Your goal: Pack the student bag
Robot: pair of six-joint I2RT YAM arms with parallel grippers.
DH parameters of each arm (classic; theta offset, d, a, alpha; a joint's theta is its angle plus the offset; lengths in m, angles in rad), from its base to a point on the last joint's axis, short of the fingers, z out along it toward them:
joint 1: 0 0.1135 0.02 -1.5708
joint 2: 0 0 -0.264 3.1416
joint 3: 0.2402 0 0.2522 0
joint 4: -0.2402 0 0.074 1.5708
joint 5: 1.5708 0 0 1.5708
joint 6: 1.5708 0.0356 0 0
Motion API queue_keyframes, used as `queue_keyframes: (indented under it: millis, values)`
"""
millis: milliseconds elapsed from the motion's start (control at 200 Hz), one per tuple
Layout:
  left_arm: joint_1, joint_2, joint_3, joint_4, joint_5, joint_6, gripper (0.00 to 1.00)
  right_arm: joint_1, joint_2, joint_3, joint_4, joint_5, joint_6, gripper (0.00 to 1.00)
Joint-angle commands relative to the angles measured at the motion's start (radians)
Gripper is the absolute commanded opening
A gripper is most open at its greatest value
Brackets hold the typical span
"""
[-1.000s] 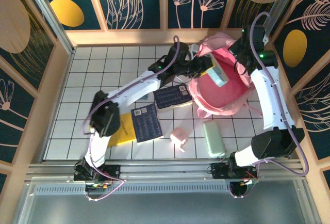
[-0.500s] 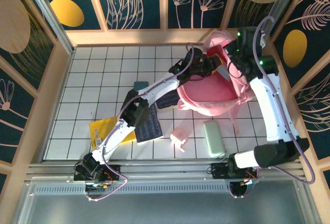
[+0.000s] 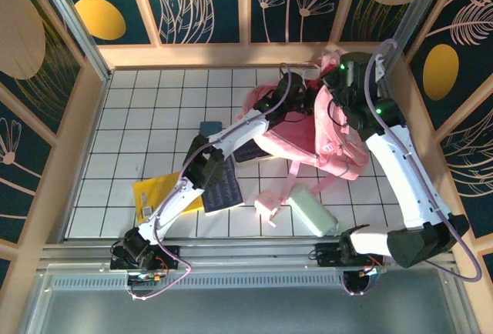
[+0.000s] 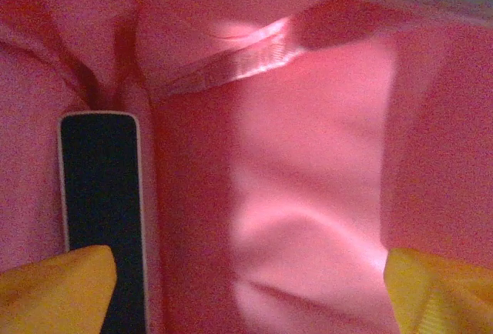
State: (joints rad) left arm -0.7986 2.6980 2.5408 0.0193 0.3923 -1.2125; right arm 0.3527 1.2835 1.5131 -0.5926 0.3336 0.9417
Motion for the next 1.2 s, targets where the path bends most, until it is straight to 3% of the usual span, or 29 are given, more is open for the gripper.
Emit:
queue_keyframes:
  millis: [0,200,270,345,486,616,716,811,891,946,1051,1191]
  values:
    - [0.008,-0.196,-0.104,-0.034,-0.007,0.170,0.96,-0.050,-0.044,0.021,0.213,0.020,-0.155,0.00]
    - [0.048,-0.415,-0.338,-0.123,-0.072,0.244,0.99,-0.205,-0.019,-0.002,0.269,-0.219,-0.348,0.00]
    - [0.066,-0.495,-0.467,-0.074,-0.045,0.229,0.99,-0.212,0.000,0.020,0.260,-0.219,-0.418,0.00]
    - [0.068,-0.610,-0.619,-0.030,-0.086,0.250,0.99,-0.214,0.019,0.041,0.242,-0.203,-0.470,0.00]
    - [0.066,-0.740,-0.630,-0.299,-0.168,0.439,0.99,-0.223,0.036,0.043,0.205,-0.132,-0.509,0.00]
    - [0.050,-0.913,-0.798,-0.420,-0.168,0.648,0.99,-0.244,0.045,0.029,0.176,-0.116,-0.484,0.00]
    - [0.021,-0.976,-0.861,-0.596,-0.320,0.735,0.99,-0.249,0.046,0.025,0.157,-0.091,-0.461,0.00]
    - [0.002,-1.078,-1.007,-0.589,-0.347,0.653,0.99,-0.250,0.045,0.030,0.135,-0.066,-0.429,0.00]
    - [0.001,-1.150,-1.113,-0.597,-0.389,0.449,0.99,-0.250,0.038,0.030,0.122,-0.053,-0.405,0.00]
    - [0.001,-1.139,-1.112,-0.744,-0.440,0.267,0.99,-0.250,0.036,0.034,0.107,-0.031,-0.382,0.00]
    - [-0.011,-1.041,-1.046,-1.009,-0.348,0.055,0.99,-0.248,0.037,0.051,0.055,0.042,-0.306,0.00]
    - [-0.071,-1.083,-1.145,-0.960,-0.270,-0.184,0.99,-0.249,0.020,0.034,0.025,0.081,-0.234,0.00]
